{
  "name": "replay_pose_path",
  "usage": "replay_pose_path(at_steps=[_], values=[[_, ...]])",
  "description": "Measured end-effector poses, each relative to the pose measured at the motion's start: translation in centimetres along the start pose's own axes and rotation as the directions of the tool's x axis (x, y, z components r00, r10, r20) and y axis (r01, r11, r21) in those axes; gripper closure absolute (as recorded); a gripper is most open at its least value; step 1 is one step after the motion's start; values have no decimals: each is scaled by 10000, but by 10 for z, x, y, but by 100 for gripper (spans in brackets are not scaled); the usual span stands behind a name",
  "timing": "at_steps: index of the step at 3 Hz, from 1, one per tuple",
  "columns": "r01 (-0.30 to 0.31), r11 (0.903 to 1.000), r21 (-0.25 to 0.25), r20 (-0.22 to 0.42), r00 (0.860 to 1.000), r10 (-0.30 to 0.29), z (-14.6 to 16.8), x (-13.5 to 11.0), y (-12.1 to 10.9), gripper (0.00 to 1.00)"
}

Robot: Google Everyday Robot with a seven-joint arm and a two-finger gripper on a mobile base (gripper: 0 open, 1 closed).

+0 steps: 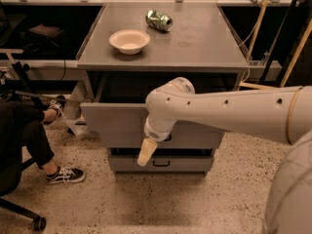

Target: Close top drawer

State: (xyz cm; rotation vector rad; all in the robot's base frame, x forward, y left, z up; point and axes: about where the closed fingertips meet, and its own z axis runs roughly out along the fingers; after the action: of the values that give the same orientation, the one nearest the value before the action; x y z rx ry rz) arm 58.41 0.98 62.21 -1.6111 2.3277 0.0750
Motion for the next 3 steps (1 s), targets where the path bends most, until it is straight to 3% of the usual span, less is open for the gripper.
replay_pose_path(at_steps=[1,2,3], values=[[-75,9997,229,9,10000,75,-3,-4,-12,0],[-453,9956,818,367,9984,425,-21,-24,-53,0],[-488,9951,859,393,9982,455,-20,-24,-56,0]])
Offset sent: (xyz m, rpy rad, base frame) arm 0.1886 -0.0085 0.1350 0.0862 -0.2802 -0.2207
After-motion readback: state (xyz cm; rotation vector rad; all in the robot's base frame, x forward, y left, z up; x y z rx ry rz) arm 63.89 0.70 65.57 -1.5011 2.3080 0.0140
